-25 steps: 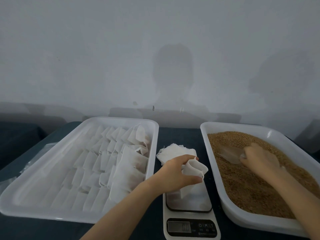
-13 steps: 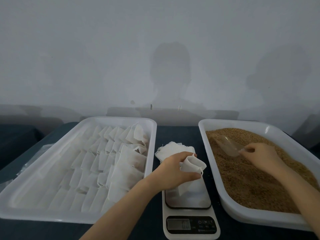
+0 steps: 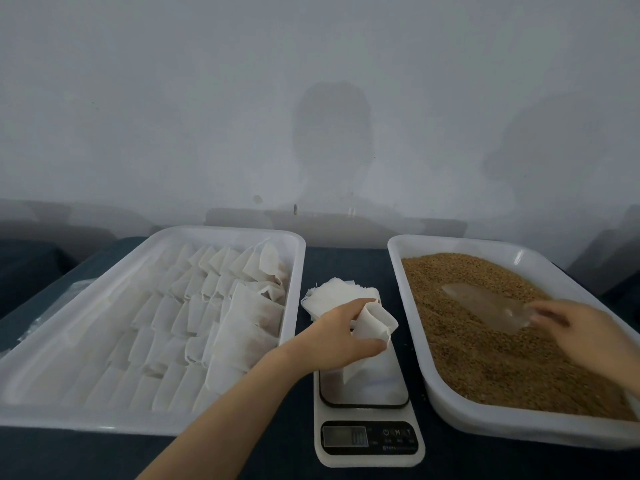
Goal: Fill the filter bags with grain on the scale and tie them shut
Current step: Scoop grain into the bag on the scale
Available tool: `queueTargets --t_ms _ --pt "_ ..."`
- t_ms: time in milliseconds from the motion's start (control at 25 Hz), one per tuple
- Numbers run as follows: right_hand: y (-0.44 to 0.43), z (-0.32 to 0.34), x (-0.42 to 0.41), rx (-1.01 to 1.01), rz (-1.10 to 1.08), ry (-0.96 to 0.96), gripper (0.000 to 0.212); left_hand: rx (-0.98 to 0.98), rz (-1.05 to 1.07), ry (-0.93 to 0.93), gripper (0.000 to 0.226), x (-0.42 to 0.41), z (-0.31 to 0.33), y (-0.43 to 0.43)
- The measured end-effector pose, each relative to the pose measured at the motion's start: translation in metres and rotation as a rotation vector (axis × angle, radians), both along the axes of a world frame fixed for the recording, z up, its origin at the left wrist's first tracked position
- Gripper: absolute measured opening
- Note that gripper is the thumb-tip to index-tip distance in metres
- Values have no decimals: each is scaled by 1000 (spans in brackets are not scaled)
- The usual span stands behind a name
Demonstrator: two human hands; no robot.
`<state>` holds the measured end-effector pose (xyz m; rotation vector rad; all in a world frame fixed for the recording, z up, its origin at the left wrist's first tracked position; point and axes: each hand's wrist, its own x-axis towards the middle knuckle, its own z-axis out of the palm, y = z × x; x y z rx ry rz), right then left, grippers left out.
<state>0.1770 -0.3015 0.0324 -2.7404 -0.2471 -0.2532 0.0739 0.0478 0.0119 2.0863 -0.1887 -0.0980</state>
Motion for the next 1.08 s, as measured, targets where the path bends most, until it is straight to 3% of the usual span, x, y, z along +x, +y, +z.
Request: queueTargets --t_ms 320,600,840,1080 --pt "42 48 -51 103 294 -15 32 37 11 22 62 -1 4 -1" --pt "70 71 -58 -175 404 -134 30 50 -21 25 65 -2 4 -3" --pt "81 73 -54 -277 436 -201 30 38 -24 -2 64 -4 4 -4" --pt "94 78 -54 -385 482 -249 30 38 -19 -49 49 -5 4 -5"
